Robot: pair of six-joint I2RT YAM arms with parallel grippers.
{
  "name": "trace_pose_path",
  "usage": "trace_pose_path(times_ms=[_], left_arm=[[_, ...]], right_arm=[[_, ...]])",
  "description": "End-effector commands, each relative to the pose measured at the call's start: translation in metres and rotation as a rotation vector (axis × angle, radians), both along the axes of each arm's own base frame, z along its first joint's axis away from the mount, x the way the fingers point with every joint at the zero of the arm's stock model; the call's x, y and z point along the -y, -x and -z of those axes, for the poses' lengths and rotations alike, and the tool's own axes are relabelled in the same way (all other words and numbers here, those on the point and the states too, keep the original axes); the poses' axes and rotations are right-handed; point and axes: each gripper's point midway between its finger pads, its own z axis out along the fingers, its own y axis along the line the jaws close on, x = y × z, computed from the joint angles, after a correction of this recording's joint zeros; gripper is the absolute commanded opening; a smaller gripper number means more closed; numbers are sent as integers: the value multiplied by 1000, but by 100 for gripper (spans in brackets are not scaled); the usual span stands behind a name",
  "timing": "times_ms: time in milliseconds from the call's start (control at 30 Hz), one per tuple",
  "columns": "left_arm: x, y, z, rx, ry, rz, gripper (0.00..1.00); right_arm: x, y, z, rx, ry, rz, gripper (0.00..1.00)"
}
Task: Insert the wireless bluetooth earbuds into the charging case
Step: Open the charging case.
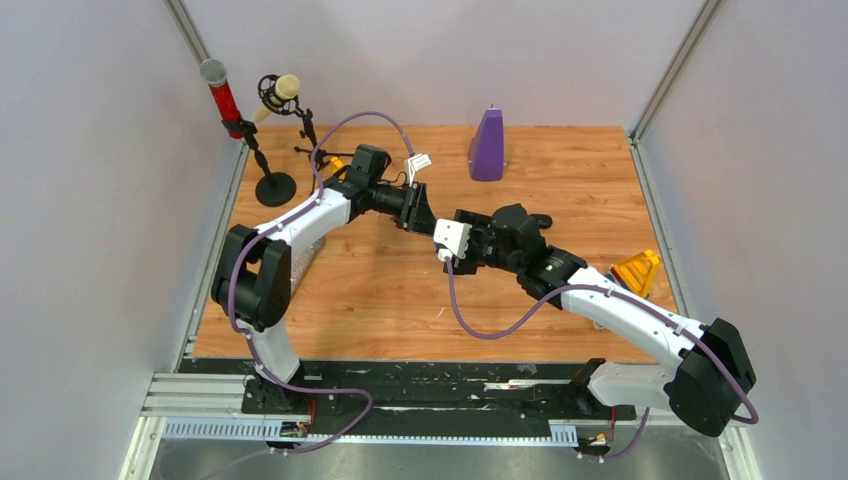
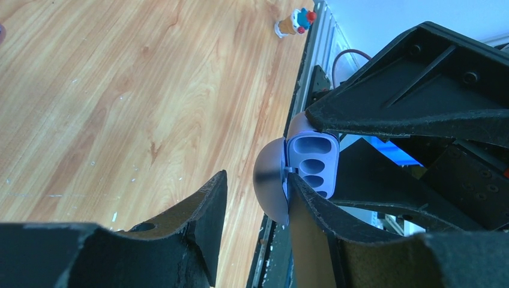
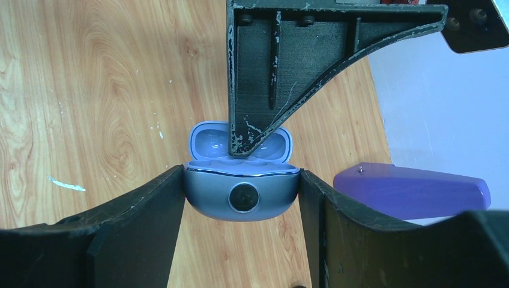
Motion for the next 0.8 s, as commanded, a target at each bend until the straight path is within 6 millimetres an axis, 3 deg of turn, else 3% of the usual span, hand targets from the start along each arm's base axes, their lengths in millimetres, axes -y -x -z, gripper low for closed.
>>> trace_pose_path(times_ms=[0,467,667,767], left_arm=[[3,-3,-9,49,21,17,50],[3,-3,-10,50,26,20,40],[3,-3,-13,51,31,21,39],[4,-2,-14,47,36,24,39]], right_arm=[[-4,-1,-12,38,-30,-11,39],[-5,0,-11,31,-28,-12,45],[-5,-1,-8,20,-22,-8,58],[-7,-1,-9,10,-30,-7,74]])
